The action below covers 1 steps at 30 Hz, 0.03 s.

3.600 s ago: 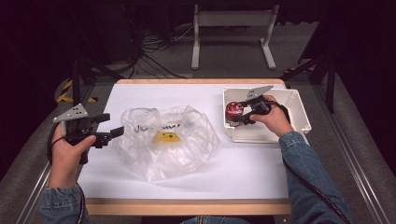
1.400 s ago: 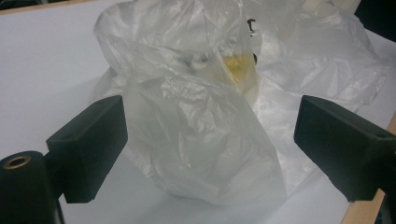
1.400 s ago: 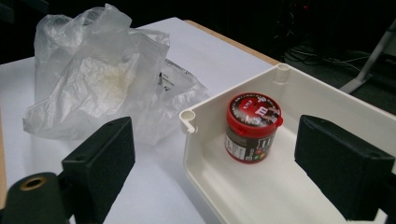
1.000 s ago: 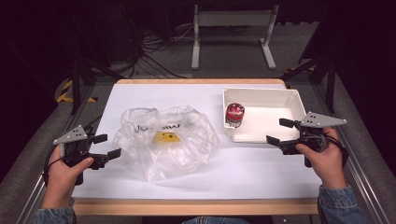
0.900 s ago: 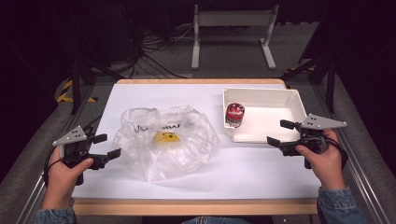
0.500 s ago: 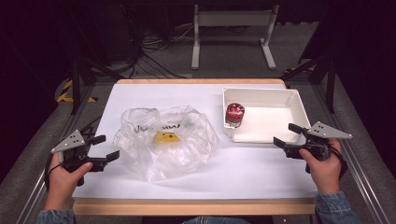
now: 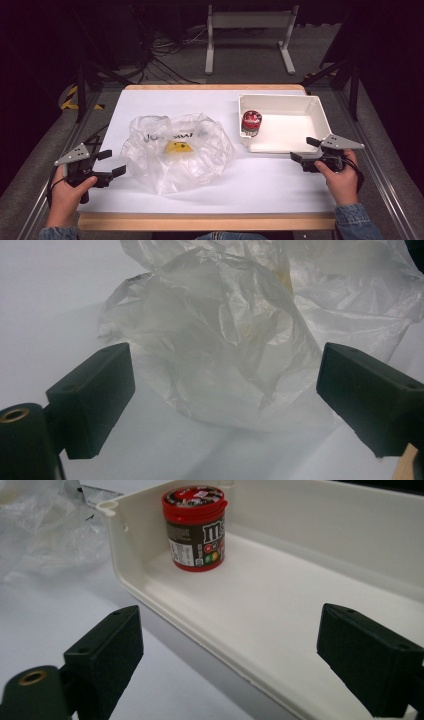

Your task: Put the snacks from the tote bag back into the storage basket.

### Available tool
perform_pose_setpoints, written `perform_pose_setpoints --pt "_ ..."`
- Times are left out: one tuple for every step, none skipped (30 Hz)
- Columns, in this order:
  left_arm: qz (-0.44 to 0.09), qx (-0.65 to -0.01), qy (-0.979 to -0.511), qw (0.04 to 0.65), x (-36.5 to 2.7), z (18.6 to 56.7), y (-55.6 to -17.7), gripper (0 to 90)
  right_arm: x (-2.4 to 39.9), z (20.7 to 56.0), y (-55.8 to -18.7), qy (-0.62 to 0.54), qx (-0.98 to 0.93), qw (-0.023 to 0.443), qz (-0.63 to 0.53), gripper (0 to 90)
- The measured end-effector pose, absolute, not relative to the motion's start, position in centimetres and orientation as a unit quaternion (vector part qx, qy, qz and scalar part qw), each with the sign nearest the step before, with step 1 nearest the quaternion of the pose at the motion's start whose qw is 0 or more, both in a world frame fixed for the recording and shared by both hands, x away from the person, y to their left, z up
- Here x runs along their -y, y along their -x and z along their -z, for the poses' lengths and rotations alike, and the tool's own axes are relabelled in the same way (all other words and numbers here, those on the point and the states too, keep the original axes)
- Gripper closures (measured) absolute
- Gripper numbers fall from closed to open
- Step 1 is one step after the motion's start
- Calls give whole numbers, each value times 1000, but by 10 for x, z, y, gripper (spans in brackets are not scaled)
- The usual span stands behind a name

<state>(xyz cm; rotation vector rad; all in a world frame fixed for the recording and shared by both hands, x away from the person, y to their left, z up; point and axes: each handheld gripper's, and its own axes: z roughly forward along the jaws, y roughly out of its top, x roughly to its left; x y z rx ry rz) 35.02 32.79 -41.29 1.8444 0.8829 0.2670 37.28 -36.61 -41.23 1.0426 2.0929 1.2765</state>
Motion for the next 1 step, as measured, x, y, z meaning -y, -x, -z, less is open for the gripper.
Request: perform_pose_setpoints --pt "-108 -368 -763 520 -328 413 -351 86 365 413 -373 -382 -765 234 -462 108"
